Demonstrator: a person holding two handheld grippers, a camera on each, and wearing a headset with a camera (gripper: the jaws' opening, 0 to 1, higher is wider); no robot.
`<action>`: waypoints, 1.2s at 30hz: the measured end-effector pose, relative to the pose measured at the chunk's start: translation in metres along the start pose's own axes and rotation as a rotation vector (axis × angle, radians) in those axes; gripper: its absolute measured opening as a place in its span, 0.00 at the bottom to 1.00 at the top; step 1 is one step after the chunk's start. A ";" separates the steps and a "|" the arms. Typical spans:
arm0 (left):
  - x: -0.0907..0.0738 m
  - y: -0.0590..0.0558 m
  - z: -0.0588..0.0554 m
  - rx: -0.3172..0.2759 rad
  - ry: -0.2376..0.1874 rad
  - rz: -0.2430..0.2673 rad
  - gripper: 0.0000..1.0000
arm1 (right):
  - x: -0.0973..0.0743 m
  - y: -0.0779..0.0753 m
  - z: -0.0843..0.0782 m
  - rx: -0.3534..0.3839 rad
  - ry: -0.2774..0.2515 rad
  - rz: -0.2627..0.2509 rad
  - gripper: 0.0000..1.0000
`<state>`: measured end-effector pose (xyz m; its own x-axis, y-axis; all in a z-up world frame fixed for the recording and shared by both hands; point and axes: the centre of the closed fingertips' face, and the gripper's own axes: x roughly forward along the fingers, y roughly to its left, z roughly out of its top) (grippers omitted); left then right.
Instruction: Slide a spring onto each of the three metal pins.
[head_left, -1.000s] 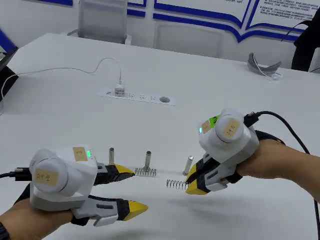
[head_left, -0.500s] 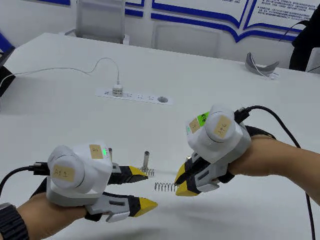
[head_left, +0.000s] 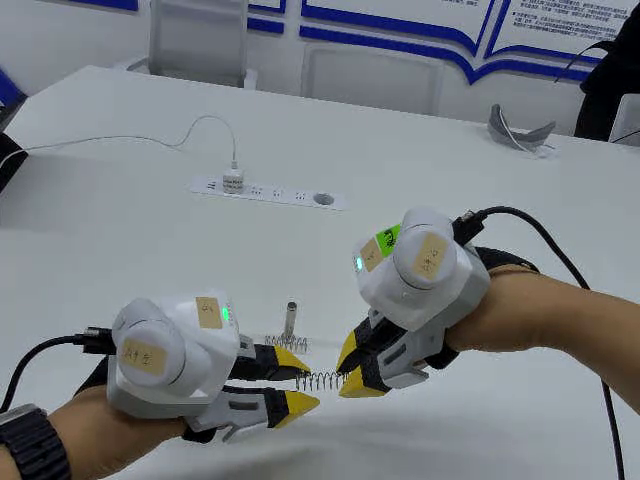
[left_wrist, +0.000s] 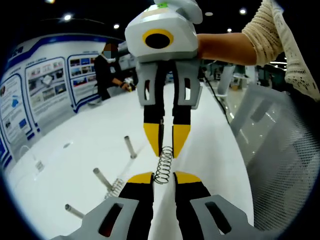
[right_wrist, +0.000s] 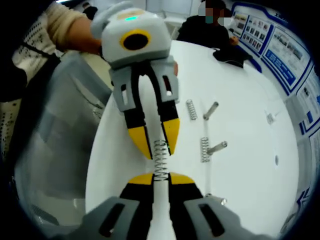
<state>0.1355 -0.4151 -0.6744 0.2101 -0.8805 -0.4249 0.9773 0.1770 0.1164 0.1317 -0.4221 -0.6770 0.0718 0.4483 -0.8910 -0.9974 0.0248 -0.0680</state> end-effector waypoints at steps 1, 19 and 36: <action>0.000 0.000 0.000 0.004 0.001 -0.001 0.14 | -0.001 0.001 0.000 -0.004 0.002 0.001 0.12; 0.003 -0.007 -0.001 0.024 0.014 -0.024 0.11 | -0.021 0.008 0.035 -0.072 -0.035 -0.014 0.12; 0.003 -0.007 0.002 -0.002 -0.006 -0.021 0.11 | -0.019 0.011 0.057 -0.069 -0.102 -0.013 0.12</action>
<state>0.1293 -0.4193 -0.6748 0.1891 -0.8868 -0.4216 0.9816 0.1590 0.1058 0.1193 -0.3797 -0.6355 0.0803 0.5366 -0.8400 -0.9932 -0.0285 -0.1132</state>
